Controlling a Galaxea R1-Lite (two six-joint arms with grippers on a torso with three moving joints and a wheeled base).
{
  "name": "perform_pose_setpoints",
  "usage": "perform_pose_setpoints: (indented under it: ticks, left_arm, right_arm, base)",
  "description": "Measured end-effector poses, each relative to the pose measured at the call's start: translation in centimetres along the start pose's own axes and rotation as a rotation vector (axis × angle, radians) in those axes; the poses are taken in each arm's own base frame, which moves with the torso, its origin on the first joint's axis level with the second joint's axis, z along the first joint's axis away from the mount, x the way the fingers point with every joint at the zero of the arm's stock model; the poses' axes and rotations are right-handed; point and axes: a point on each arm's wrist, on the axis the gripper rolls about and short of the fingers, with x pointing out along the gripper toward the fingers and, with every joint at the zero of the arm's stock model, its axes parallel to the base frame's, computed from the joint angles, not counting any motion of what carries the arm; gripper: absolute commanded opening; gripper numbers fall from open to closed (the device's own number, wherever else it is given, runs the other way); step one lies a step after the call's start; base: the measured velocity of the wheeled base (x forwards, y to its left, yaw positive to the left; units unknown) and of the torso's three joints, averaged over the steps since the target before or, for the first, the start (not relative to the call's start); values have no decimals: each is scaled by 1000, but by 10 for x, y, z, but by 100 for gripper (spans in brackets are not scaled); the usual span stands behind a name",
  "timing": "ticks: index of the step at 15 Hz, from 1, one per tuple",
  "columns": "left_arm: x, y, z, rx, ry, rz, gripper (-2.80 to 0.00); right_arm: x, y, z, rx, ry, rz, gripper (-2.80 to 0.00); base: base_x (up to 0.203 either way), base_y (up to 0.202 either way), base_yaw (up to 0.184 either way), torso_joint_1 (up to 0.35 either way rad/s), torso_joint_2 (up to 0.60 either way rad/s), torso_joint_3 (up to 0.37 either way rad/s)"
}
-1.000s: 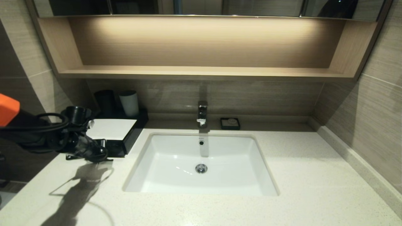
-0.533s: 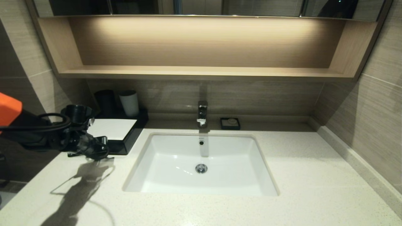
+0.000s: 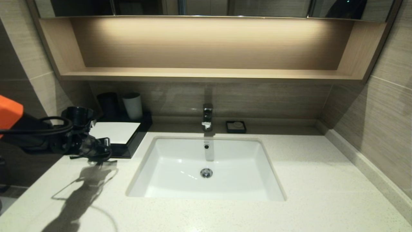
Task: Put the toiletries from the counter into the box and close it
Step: Close the drawer
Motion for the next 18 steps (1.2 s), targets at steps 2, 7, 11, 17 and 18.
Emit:
perform_pose_setpoints:
  ticks: [2,7,11,17,18]
  left_arm:
    - [-1,0,0,-1,-6,-1,-280]
    - [-16,3,-1,0,-14,-1,-280]
    - [-40,7,0,-2,-47,-3,-280]
    - [-78,12,2,-10,-112,-11,-280]
    - [-86,13,3,-12,-129,-13,-280]
  right_arm:
    - [0,0,0,0,0,0,-280]
    - [0,0,0,0,0,0,-280]
    - [0,0,0,0,0,0,-280]
    - [0,0,0,0,0,0,-280]
    - [0,0,0,0,0,0,-280]
  base:
    - [0,0,0,0,0,0]
    - [0,0,0,0,0,0]
    - [0,0,0,0,0,0]
    - [0,0,0,0,0,0]
    - [0,0,0,0,0,0]
